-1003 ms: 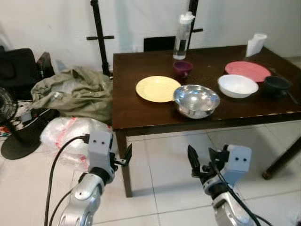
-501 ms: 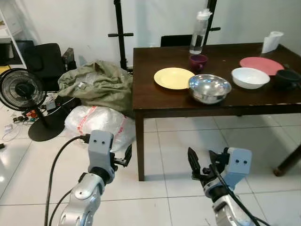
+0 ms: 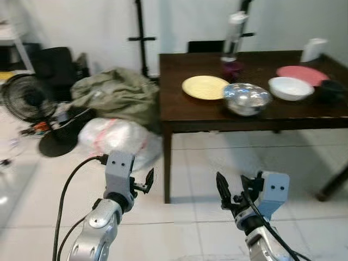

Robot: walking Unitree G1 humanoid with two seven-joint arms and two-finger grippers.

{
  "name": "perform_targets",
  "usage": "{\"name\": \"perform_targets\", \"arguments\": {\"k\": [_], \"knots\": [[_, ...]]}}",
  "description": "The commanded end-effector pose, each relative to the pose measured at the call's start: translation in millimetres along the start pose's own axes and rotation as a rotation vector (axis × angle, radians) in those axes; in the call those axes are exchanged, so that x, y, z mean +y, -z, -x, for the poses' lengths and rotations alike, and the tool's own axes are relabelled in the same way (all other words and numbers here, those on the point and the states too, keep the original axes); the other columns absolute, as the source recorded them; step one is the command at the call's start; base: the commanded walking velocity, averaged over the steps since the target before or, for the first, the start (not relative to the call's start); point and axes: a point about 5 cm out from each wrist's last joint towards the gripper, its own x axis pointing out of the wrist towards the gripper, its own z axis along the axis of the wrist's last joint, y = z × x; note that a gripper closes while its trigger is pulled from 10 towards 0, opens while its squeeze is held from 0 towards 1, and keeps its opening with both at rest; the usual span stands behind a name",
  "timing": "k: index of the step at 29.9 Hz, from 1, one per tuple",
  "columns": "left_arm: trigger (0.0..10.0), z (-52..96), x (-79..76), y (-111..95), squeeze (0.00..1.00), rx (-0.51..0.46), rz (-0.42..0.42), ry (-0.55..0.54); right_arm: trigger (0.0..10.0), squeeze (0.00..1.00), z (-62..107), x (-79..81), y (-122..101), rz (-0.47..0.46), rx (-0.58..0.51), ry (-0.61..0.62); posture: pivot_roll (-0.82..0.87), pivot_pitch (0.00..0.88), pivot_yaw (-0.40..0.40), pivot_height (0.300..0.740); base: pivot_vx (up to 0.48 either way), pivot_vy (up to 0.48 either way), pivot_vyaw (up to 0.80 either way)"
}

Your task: Setting the table

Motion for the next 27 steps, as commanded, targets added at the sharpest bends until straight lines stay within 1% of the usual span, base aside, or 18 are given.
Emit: {"name": "perform_targets", "arguments": {"k": [1,2,5,7,23,27], "knots": [[10.0,1.3,1.4,6.9,0.00,0.037,-0.028,-0.023,10.0,0.00,2.6,0.4,2.3,-0.005,0.016,-0.003,-0.03,0.095,0.072,0.740,0.000,0.000,0.79],[10.0,1.3,1.4,6.9,0.00,0.037,-0.028,-0.023,10.0,0.00,2.6,0.4,2.3,-0.005,0.016,-0.003,-0.03,0.095,0.072,0.740,0.000,0.000,0.79],[10.0,0.9,4.1,5.8,0.00,0.021,-0.069,-0.061,10.0,0.00,2.6,0.8,2.3,-0.010,0.016,-0.005,-0.03,0.095,0.072,0.740,0.000,0.000,0.79],[10.0,0.9,5.4,4.6,0.00,0.007,-0.077,-0.079,10.0,0.00,2.5,1.0,2.3,-0.012,0.016,-0.006,-0.03,0.096,0.072,0.740,0.000,0.000,0.79],[10.0,0.6,5.6,3.7,0.00,0.005,-0.082,-0.097,10.0,0.00,2.4,1.9,2.3,-0.020,0.016,-0.012,-0.03,0.100,0.071,0.740,0.000,0.000,0.79],[10.0,0.3,6.2,4.2,0.00,0.002,-0.083,-0.116,10.0,0.00,2.6,2.4,2.2,-0.021,0.017,-0.017,-0.03,0.101,0.069,0.740,0.000,0.000,0.79]]}}
